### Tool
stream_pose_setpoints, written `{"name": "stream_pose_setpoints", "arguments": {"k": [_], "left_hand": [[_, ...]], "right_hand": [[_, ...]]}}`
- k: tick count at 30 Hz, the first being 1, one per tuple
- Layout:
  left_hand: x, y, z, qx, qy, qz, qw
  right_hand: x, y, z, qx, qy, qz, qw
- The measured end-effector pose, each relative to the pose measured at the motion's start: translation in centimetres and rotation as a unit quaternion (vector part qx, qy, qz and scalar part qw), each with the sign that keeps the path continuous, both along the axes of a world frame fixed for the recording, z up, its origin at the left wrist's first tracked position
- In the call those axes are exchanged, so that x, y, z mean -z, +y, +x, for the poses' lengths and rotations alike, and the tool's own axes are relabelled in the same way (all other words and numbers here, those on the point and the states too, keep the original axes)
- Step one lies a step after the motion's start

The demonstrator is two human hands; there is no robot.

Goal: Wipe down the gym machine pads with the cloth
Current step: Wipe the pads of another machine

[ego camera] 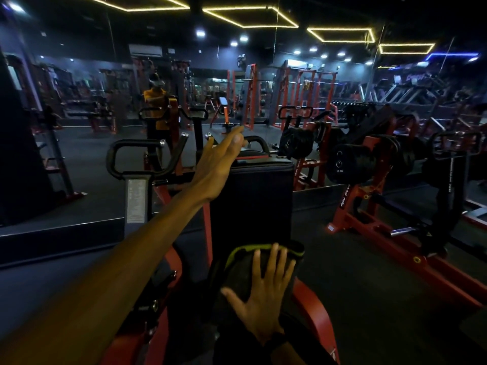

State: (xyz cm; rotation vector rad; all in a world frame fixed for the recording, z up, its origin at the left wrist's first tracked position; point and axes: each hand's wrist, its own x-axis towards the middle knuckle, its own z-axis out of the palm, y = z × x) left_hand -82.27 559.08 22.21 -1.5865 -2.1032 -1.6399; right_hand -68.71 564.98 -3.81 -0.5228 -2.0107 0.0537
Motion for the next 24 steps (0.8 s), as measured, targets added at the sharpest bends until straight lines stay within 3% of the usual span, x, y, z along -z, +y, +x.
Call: {"name": "stream_pose_setpoints", "arguments": {"k": [3, 10, 17, 19, 24], "left_hand": [[-0.4, -0.4, 0.5, 0.001, 0.013, -0.010, 1.000], [-0.8, -0.7, 0.7, 0.037, -0.035, -0.016, 0.999], [-2.4, -2.6, -0.4, 0.135, -0.226, 0.101, 0.959], [-2.4, -3.4, -1.2, 0.106, -0.228, 0.161, 0.954], [0.3, -4.6, -2.3, -0.059, -0.105, 0.267, 0.956]], "right_hand": [[-0.3, -0.4, -0.2, 0.000, 0.011, -0.021, 1.000], [-10.3, -0.8, -3.1, -0.003, 0.055, -0.008, 0.998], [-19.3, -0.1, -5.6, 0.007, 0.038, 0.070, 0.997], [-20.2, -0.6, -6.0, 0.010, 0.023, 0.094, 0.995], [-20.0, -2.9, -6.8, 0.013, -0.098, 0.243, 0.965]]}}
